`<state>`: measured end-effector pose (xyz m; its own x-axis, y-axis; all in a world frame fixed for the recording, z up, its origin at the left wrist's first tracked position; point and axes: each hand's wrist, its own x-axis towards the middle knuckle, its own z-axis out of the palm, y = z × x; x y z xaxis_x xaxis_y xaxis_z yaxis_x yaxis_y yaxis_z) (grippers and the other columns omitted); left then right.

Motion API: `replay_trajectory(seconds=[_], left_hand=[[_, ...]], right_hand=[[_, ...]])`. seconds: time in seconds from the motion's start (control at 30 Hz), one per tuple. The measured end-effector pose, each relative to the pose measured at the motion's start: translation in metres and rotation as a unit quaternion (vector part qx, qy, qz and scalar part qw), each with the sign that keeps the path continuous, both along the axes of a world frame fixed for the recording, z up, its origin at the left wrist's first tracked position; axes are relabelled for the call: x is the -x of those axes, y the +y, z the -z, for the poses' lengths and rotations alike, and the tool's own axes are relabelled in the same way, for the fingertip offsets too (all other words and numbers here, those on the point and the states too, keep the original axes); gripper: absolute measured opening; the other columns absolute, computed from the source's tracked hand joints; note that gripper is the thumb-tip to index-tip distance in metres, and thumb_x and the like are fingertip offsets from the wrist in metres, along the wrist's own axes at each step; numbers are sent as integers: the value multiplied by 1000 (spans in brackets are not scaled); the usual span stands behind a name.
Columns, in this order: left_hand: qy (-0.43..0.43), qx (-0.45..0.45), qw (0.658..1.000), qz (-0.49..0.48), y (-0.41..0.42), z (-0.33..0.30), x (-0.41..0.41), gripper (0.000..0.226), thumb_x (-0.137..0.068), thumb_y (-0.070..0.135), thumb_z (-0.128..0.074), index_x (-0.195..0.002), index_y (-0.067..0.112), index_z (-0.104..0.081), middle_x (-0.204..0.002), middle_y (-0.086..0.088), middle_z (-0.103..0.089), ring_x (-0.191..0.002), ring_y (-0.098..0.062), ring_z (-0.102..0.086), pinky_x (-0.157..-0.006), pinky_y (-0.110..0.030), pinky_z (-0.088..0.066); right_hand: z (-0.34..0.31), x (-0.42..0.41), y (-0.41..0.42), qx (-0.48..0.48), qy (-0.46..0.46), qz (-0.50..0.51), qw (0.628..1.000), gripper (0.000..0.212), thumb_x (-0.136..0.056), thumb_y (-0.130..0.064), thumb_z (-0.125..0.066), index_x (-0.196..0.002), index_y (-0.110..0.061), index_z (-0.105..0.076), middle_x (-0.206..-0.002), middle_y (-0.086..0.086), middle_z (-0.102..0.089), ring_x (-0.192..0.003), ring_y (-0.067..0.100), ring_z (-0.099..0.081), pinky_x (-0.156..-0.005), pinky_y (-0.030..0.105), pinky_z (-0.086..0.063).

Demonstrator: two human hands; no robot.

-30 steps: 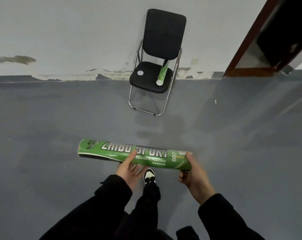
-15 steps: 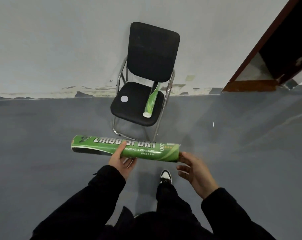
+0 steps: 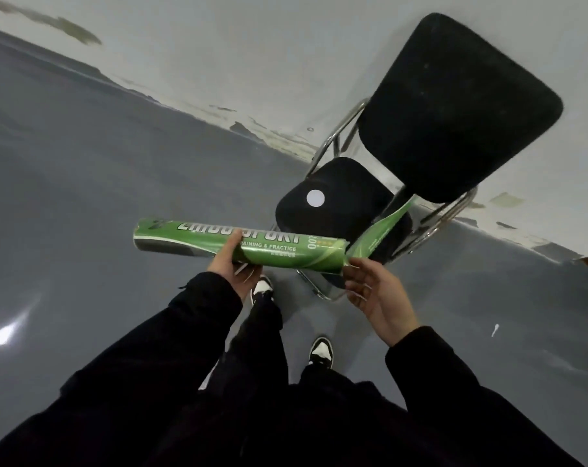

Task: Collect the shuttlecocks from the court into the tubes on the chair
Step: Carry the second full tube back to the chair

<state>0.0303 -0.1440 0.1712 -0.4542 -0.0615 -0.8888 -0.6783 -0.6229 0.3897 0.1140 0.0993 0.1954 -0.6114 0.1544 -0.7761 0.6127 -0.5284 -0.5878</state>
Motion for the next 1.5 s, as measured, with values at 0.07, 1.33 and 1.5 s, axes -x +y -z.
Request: replay_trajectory(seconds=[0.07,1.33,1.5], left_hand=[[-4,1,1000,-7,0,13,39,48,-90,38,-78,-126,12,-60,-114,-11,-67,-105,-26,-64,-89,-39,-55],[-86,66,994,-18,23,217,265,40,-87,44,-79,-114,17,-67,-120,-5,-71,-113,-24,-70,-90,-39,-60],[-79,51,996,10,38,212,263,42,-89,45,-76,-117,16,-66,-120,-5,-70,-113,-24,-70,-91,-39,-60]], right_hand=[[15,45,7,-19,-17,-8,1000,25,-99,-29,-59,-110,-11,-72,-96,7,-74,-68,14,-64,-60,26,-51],[247,283,25,-269,80,-67,958,22,-94,-13,-69,-99,-35,-72,-81,-11,-68,-70,3,-60,-65,17,-47],[236,270,11,-217,94,-61,970,40,-101,-6,-56,-111,-43,-69,-96,-9,-75,-88,13,-71,-76,24,-56]])
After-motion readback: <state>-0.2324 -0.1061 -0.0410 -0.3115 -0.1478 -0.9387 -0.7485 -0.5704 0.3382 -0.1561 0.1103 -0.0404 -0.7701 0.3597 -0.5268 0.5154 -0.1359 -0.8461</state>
